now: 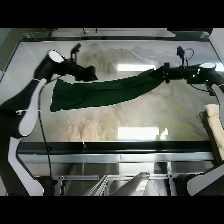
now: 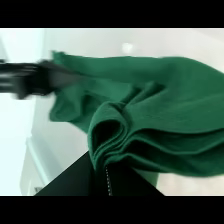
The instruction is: Fold the shirts.
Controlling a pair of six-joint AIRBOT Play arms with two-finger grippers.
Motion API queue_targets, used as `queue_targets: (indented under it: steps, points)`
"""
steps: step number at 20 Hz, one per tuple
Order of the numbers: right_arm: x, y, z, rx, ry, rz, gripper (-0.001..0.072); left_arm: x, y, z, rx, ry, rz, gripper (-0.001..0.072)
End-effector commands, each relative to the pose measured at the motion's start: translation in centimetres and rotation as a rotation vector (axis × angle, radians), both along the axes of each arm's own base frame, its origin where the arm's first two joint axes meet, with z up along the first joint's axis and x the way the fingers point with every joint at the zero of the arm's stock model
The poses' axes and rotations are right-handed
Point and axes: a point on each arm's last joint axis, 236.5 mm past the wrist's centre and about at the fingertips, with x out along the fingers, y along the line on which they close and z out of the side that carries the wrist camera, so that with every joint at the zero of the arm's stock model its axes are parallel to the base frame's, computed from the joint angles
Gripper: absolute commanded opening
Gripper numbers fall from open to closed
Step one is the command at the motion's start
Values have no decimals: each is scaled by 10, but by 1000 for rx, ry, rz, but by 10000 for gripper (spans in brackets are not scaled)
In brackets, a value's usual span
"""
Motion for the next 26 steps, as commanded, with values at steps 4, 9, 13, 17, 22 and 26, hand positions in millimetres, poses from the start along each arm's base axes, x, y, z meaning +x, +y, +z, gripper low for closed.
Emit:
queue_targets:
  steps: [4, 9, 13, 17, 22, 26]
  points:
    - [-38, 89, 108, 42, -197, 95, 13, -36, -99, -56, 8, 70, -136, 7]
    - [-49, 112, 106, 56, -165, 134, 13, -35, -87, -17, -52, 108, -130, 14]
    - [-43, 121, 106, 57, -157, 101, 13, -31, -5, 102, -148, 69, -107, 14]
    - [-30, 187, 100, 38, -213, 12, 13, -27, 144, 242, -153, -148, 151, 15]
    - [-56, 355, 44, 47, -262, -41, 13, -63, 270, 335, -86, -392, 406, 21]
    - [-82, 471, -5, 116, -312, 25, 577, -79, 303, 322, -41, -415, 463, 22]
